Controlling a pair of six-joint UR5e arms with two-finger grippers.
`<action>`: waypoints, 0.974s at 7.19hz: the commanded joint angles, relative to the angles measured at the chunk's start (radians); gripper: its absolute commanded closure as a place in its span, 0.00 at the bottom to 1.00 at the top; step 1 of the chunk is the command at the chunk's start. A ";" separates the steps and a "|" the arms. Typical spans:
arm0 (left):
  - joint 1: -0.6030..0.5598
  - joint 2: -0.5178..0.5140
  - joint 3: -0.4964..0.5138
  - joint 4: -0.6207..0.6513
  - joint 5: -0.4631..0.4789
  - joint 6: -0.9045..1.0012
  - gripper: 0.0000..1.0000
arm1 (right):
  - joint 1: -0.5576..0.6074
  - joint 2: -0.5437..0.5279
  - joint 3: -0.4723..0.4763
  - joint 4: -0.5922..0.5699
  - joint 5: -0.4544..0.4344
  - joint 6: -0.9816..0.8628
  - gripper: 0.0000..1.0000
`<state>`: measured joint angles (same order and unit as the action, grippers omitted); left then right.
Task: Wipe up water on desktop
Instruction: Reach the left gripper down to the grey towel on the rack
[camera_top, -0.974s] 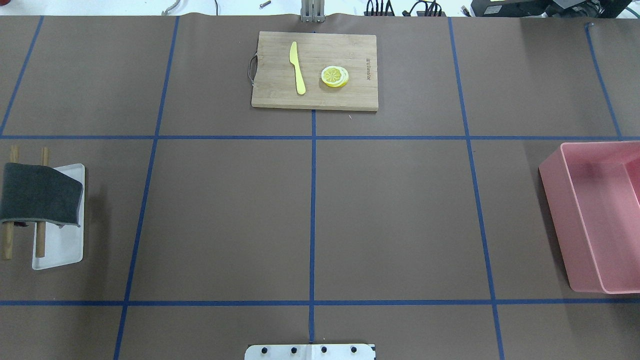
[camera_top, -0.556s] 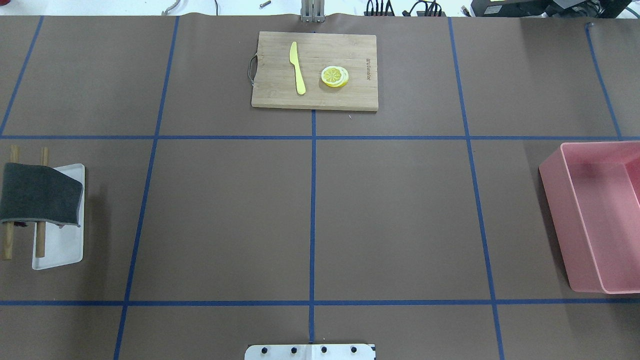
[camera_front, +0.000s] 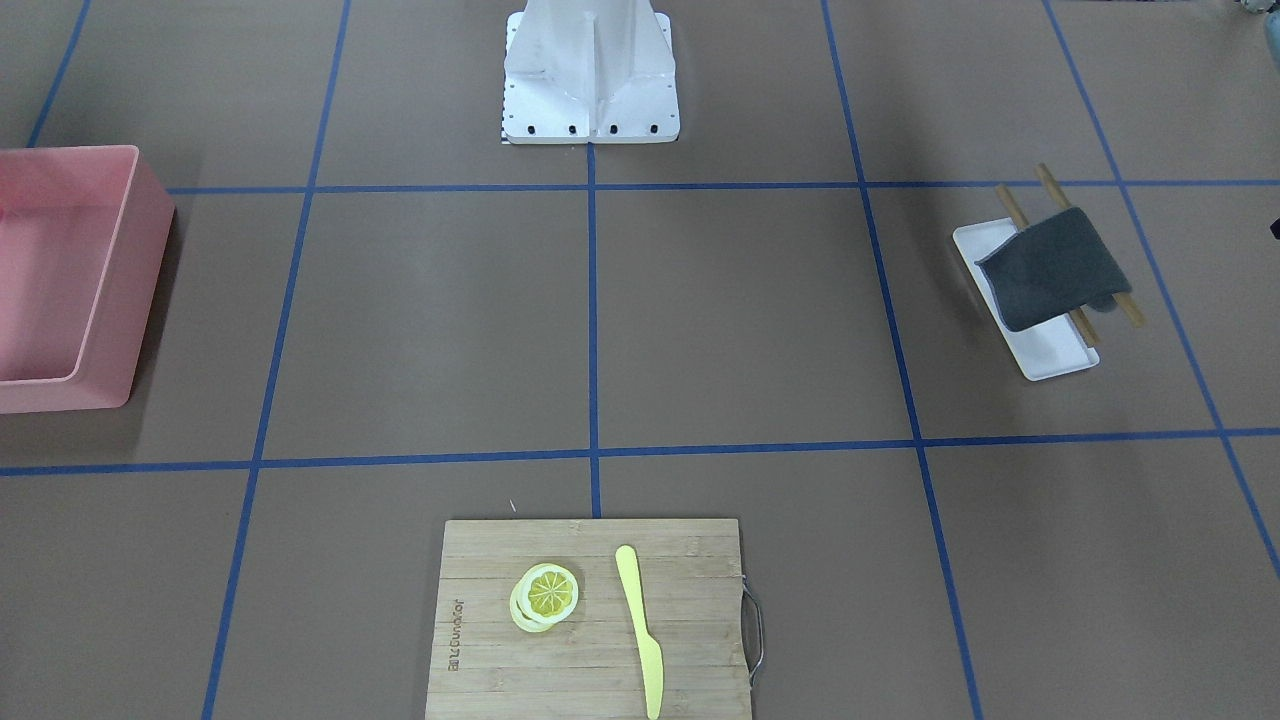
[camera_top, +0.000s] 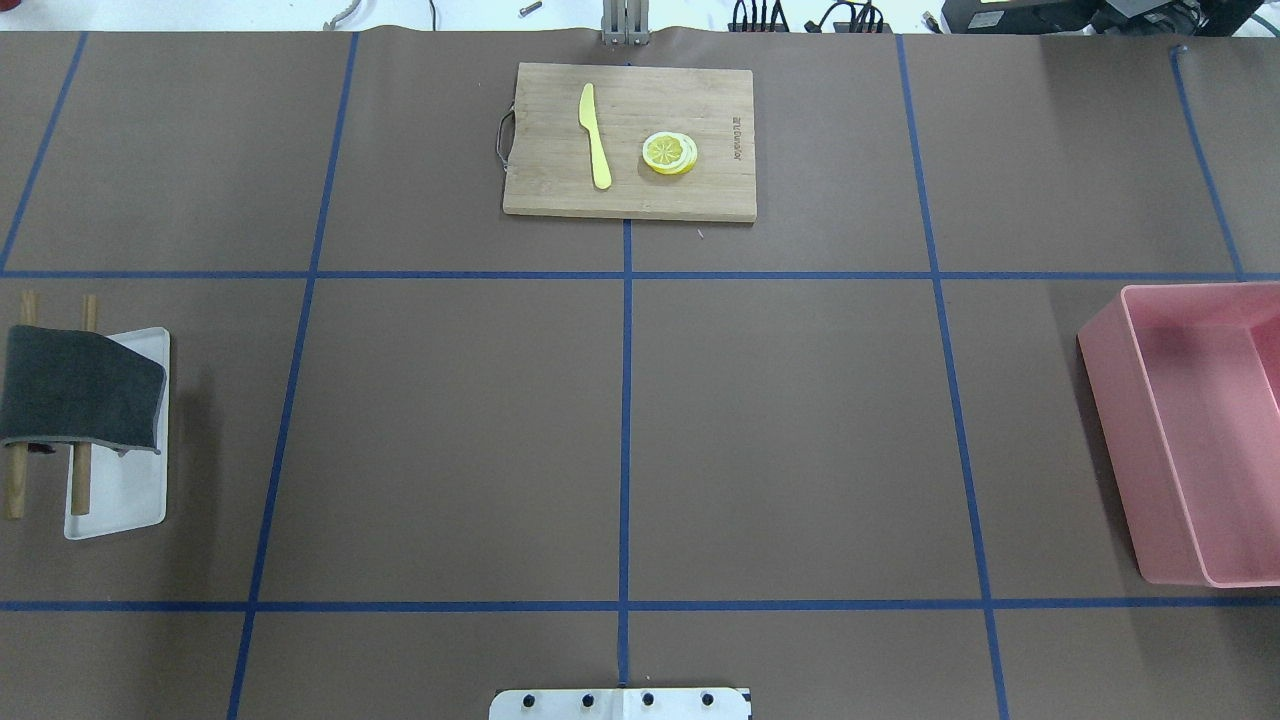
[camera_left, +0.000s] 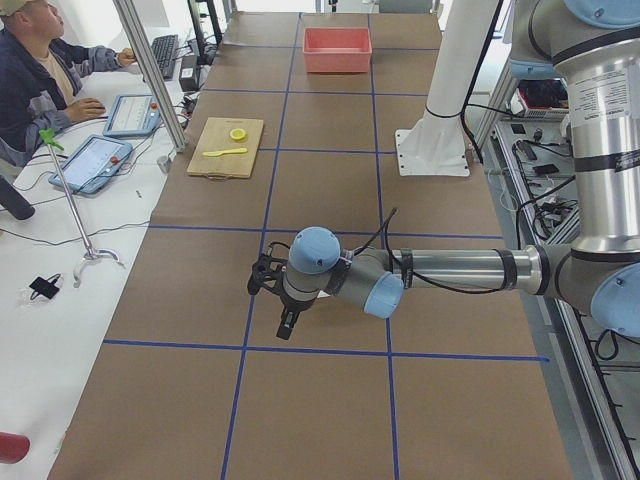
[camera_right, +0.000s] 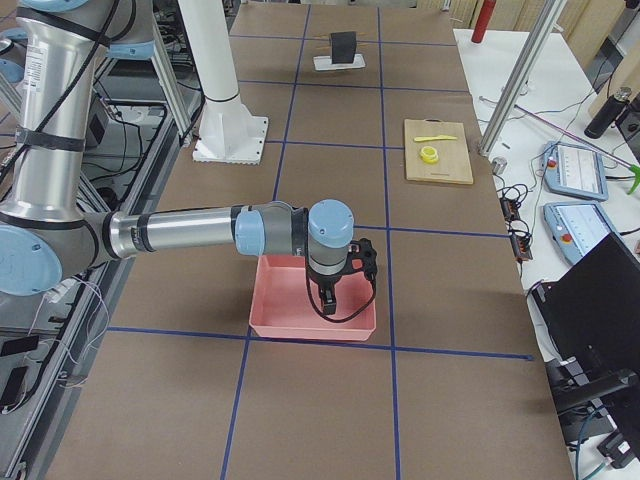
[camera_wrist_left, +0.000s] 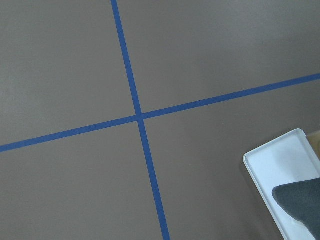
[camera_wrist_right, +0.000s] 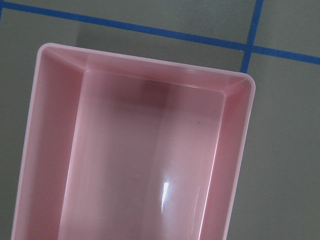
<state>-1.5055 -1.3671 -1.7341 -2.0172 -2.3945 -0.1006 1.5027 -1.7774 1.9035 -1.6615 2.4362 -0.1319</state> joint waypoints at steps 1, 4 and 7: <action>-0.001 0.003 0.034 0.002 -0.105 -0.066 0.02 | -0.002 0.013 0.000 0.003 0.000 -0.002 0.00; 0.016 -0.012 0.001 -0.012 -0.095 -0.327 0.02 | -0.009 0.010 -0.003 0.042 -0.002 0.000 0.00; 0.192 -0.026 -0.068 -0.011 -0.081 -0.632 0.03 | -0.032 0.010 -0.003 0.042 -0.002 0.002 0.00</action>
<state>-1.3722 -1.3898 -1.7715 -2.0277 -2.4781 -0.6468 1.4833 -1.7671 1.9007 -1.6202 2.4345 -0.1316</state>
